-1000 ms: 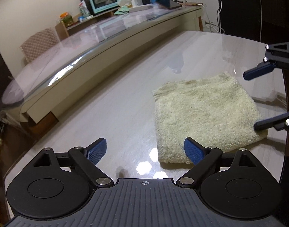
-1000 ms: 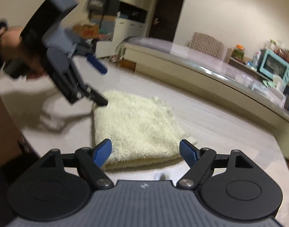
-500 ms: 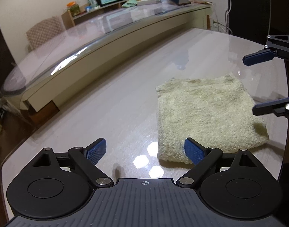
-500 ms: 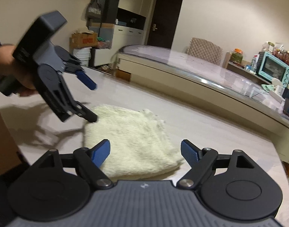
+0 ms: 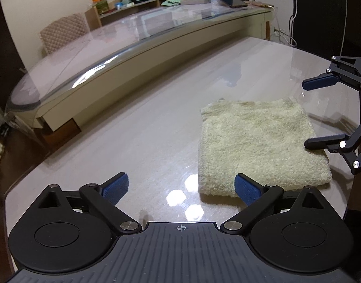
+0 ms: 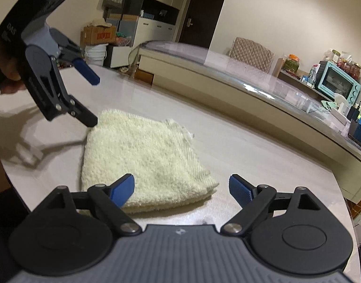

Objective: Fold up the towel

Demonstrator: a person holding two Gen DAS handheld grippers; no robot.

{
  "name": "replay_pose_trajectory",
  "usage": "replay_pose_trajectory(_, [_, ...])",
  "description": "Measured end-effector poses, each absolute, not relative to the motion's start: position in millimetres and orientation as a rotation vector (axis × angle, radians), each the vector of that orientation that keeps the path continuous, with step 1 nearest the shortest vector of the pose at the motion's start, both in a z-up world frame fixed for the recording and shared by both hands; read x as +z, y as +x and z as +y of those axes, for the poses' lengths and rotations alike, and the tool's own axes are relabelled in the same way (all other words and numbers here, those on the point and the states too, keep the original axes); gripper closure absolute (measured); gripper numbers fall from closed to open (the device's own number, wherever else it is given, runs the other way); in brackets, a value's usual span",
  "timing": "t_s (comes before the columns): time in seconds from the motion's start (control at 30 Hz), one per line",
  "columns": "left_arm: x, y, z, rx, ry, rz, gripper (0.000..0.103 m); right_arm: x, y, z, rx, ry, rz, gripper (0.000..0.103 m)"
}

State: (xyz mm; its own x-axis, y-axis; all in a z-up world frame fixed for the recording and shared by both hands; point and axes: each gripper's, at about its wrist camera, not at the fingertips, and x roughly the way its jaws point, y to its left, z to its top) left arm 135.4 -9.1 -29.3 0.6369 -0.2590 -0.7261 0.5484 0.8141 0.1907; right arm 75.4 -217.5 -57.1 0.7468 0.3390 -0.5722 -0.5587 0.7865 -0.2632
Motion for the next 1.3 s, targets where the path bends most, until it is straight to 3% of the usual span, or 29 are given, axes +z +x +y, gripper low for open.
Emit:
replay_pose_trajectory(0.6, [-19.6, 93.5, -17.5, -0.458, 0.285, 0.730, 0.003, -40.8, 123.3, -258.1, 0.461, -0.469, 0.491, 0.011])
replay_pose_trajectory(1.3, [-26.9, 127.2, -8.0, -0.356, 0.261, 0.729, 0.002, -48.4, 135.5, -269.3, 0.485, -0.407, 0.548, 0.008])
